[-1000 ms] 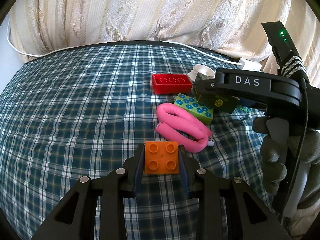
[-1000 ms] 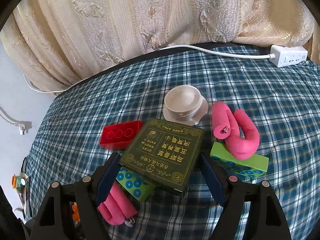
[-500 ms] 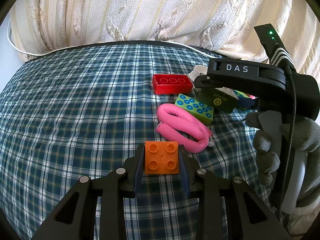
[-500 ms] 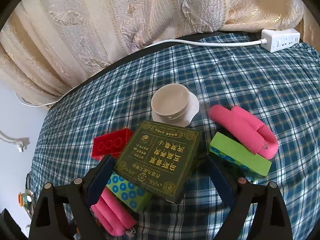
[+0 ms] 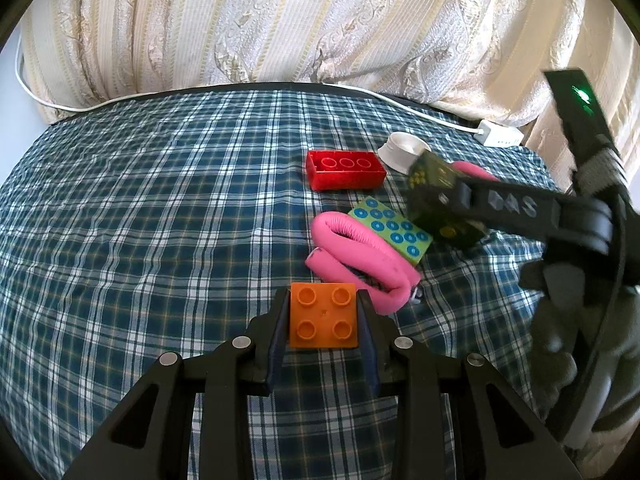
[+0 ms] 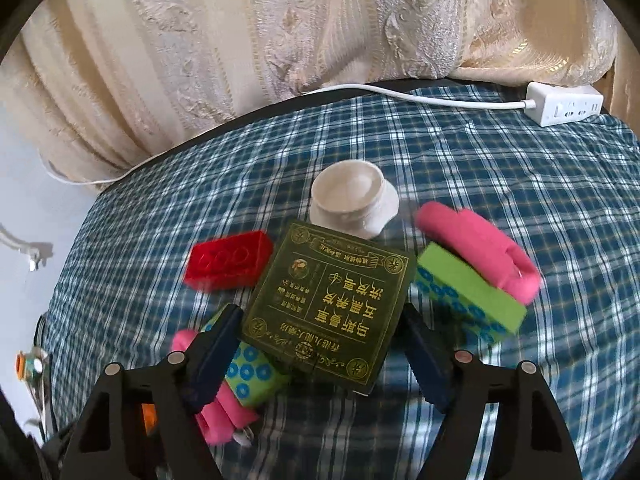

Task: Organize objects
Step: 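Grasp the dark green printed box with the right gripper and lift it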

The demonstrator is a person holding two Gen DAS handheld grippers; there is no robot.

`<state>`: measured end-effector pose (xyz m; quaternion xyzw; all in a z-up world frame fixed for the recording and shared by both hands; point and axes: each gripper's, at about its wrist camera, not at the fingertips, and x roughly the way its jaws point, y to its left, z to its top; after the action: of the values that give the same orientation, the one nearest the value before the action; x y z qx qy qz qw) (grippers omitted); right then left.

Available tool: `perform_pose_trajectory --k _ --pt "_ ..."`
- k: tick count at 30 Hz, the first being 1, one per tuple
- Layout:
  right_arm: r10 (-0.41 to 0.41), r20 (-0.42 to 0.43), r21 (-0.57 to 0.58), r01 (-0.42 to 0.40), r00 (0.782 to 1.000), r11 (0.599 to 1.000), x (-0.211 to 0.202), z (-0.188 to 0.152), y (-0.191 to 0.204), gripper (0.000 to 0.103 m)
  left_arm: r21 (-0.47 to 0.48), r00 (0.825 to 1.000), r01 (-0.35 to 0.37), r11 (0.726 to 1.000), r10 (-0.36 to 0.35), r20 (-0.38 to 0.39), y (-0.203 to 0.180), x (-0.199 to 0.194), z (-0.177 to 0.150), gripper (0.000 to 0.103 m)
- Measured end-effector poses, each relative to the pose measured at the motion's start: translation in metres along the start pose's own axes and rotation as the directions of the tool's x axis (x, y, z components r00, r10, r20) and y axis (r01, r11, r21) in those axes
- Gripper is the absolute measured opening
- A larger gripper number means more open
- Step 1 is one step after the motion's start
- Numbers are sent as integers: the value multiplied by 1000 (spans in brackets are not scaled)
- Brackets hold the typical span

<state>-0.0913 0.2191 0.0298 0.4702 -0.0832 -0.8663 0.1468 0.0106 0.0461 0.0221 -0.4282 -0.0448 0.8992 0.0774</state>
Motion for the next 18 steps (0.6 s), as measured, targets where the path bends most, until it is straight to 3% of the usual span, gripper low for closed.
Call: perform_pose_trajectory --k 8,18 --pt "4 25 -29 -3 1000 1000 -31 -30 -11 79 2 1000 -4 1000 4 8 -2 -5 -1 33" --pt "-38 -10 -129 37 999 991 -50 -72 -14 78 -2 1000 -10 1000 10 12 -1 -7 0 33"
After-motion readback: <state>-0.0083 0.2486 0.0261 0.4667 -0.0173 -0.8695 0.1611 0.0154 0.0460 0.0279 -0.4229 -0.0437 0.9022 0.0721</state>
